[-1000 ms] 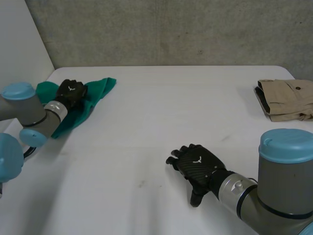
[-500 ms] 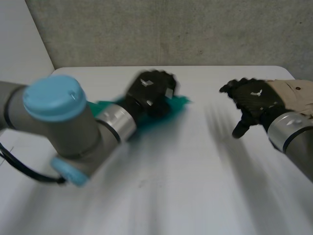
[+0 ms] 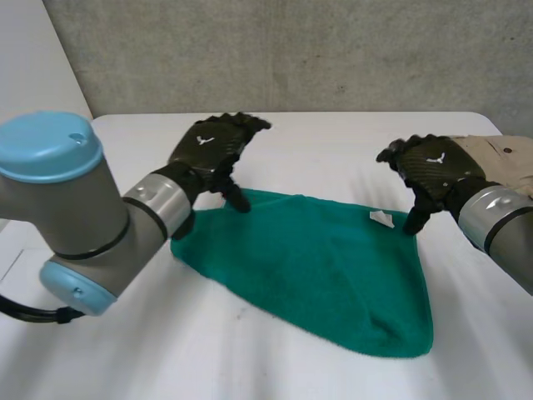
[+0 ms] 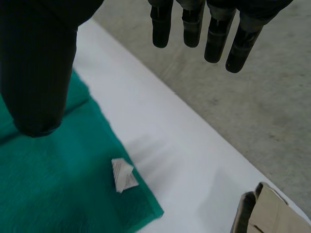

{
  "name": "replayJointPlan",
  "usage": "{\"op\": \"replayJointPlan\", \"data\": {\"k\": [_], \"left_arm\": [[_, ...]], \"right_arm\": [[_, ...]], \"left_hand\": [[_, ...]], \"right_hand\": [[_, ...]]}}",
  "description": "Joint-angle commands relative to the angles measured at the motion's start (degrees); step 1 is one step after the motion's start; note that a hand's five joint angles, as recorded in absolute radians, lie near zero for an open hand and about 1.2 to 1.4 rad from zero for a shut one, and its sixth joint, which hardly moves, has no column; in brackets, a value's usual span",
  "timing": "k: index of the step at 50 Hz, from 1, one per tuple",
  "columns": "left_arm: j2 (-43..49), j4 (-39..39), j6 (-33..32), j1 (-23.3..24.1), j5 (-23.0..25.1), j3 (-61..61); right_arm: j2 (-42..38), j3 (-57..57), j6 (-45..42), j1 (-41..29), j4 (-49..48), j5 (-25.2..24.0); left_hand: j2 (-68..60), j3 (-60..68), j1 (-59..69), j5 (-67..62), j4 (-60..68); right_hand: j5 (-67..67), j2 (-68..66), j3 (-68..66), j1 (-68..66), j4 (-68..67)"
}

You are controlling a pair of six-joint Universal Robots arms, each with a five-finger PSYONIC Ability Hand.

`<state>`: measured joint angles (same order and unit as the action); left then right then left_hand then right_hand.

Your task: Fold the laundry.

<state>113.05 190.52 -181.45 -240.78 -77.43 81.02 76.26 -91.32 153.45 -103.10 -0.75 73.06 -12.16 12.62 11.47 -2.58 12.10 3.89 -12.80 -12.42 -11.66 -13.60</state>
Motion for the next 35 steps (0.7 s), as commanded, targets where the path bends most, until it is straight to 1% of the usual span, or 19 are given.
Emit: {"op": "replayJointPlan", "data": {"k": [1, 3, 5, 8, 14, 20, 26, 27, 29, 30, 35], "left_arm": [[1.6, -4.3, -10.5, -2.6, -2.3, 1.5], [3.7, -5.0, -14.3, -3.3, -3.0, 1.0], [5.3, -5.4, -16.8, -3.9, -3.5, 0.6], [8.7, -5.7, -20.4, -4.8, -5.2, -0.3], [13.9, -5.9, -21.8, -4.8, -6.2, -3.8], [19.2, -6.4, -21.8, -4.9, -6.2, -7.6], [22.0, -7.4, -21.8, -4.9, -6.2, -9.5], [22.5, -7.7, -21.8, -4.8, -6.2, -9.9], [22.5, -8.0, -21.8, -4.7, -6.2, -10.2], [22.3, -8.2, -21.8, -4.6, -6.2, -10.3], [20.6, -8.3, -21.7, -3.8, -7.0, -10.6]], "right_arm": [[-2.6, 0.9, -13.2, -0.4, 6.9, -0.6], [-3.0, 0.8, -15.3, -0.4, 7.3, -0.9], [-3.4, 0.4, -16.6, -0.4, 7.4, -0.8], [-3.6, -0.1, -16.6, -0.4, 7.3, -0.6], [-3.9, -1.6, -16.5, -0.4, 6.9, -0.6], [-3.9, -2.5, -16.4, -0.3, 5.5, -0.5], [-4.5, -3.3, -16.4, -0.3, 4.5, -0.5], [-4.7, -3.3, -16.4, -0.3, 4.4, -0.5], [-5.1, -3.2, -16.4, -0.2, 4.4, -0.5], [-5.1, -3.1, -16.4, -0.2, 4.4, -0.5], [-5.1, -2.6, -16.3, -0.1, 4.3, -0.4]], "left_hand": [[-1.3, 0.8, 1.9, -0.8, 1.3], [-1.6, 1.1, 2.3, -1.2, 1.6], [-2.4, 2.0, 3.1, -2.0, 2.5], [-4.8, 4.3, 5.5, -4.4, 4.8], [-5.5, 5.0, 6.1, -5.0, 5.5], [-14.2, 13.7, 14.9, -13.8, 14.2], [-30.2, 29.7, 30.8, -29.7, 30.2], [-40.0, 39.5, 40.7, -39.6, 40.1], [-54.0, 53.5, 54.7, -53.6, 54.1], [-66.7, 66.3, 67.4, -66.3, 66.8], [-67.8, 67.4, 68.5, -67.4, 67.9]], "right_hand": [[-3.9, 2.8, 2.4, 1.7, 3.6], [-3.9, 2.8, 2.4, 1.7, 3.6], [-3.9, 2.8, 2.4, 1.7, 3.6], [-3.9, 2.8, 2.4, 1.7, 3.6], [-3.9, 2.8, 2.4, 1.7, 3.6], [-3.9, 2.8, 2.4, 1.7, 3.6], [-3.9, 2.8, 2.4, 1.7, 3.6], [-3.9, 2.8, 2.4, 1.7, 3.6], [-3.9, 2.8, 2.4, 1.7, 3.6], [-3.9, 2.8, 2.4, 1.7, 3.6], [-3.9, 2.8, 2.4, 1.7, 3.6]]}}
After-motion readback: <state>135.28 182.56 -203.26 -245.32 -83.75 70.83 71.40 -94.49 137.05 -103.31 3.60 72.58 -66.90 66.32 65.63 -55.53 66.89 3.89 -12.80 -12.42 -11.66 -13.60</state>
